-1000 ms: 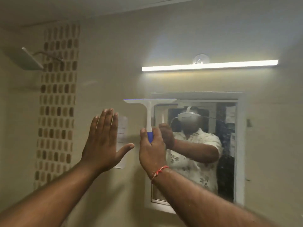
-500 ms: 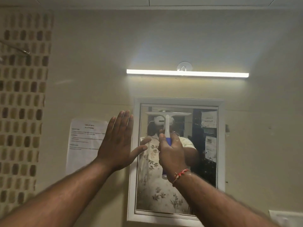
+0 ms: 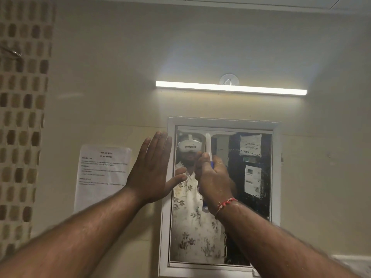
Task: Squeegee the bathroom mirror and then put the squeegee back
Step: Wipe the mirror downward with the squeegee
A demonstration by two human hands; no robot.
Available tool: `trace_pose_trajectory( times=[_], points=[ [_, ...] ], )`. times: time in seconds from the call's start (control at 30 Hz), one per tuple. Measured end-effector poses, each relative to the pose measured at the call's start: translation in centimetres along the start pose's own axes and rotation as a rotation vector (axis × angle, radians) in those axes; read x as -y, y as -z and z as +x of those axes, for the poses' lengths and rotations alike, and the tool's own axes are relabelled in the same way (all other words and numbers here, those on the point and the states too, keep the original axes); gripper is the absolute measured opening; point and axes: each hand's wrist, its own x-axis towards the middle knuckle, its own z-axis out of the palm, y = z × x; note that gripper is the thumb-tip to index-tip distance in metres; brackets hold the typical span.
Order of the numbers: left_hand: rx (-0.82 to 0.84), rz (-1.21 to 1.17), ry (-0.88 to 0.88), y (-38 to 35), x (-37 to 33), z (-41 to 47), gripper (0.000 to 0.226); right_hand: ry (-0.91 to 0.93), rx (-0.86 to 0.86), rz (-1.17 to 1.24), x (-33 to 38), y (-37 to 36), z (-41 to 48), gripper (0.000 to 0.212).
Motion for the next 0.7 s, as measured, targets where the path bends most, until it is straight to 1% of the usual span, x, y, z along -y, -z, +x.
trace_pose_trajectory(
  times=[0.13,0.27,0.3,0.4,0.43,0.63,0.7],
  points=[
    [-0.026,-0.029,-0.009,-0.2,-0.1,0.6,0.116,-0.027,-0.015,0.036,0.5,-0.5,-0.1,0.055],
    [-0.059,-0.053,-0.024,-0.5,-0.2,0.8,0.113,-0.020,-0.036,0.045,0.2,-1.0,0.1,0.068],
    [-0.062,-0.057,-0.021,-0.5,-0.2,0.8,0.113,-0.023,-0.043,0.045,0.3,-1.0,0.1,0.067],
    [-0.055,-0.048,-0.010,-0.7,0.1,0.7,0.114,-0.023,-0.063,0.039,0.6,-0.9,0.1,0.041],
    [-0.057,-0.049,-0.008,-0.7,0.1,0.6,0.114,-0.025,-0.067,0.036,0.7,-0.9,0.1,0.038],
    [-0.058,-0.076,-0.004,-1.1,0.1,0.5,0.112,-0.039,-0.052,0.021,0.8,-1.3,-0.2,0.052],
    [-0.051,-0.086,-0.003,-1.2,0.0,0.4,0.113,-0.040,-0.036,0.023,0.9,-1.4,-0.3,0.047]
  ],
)
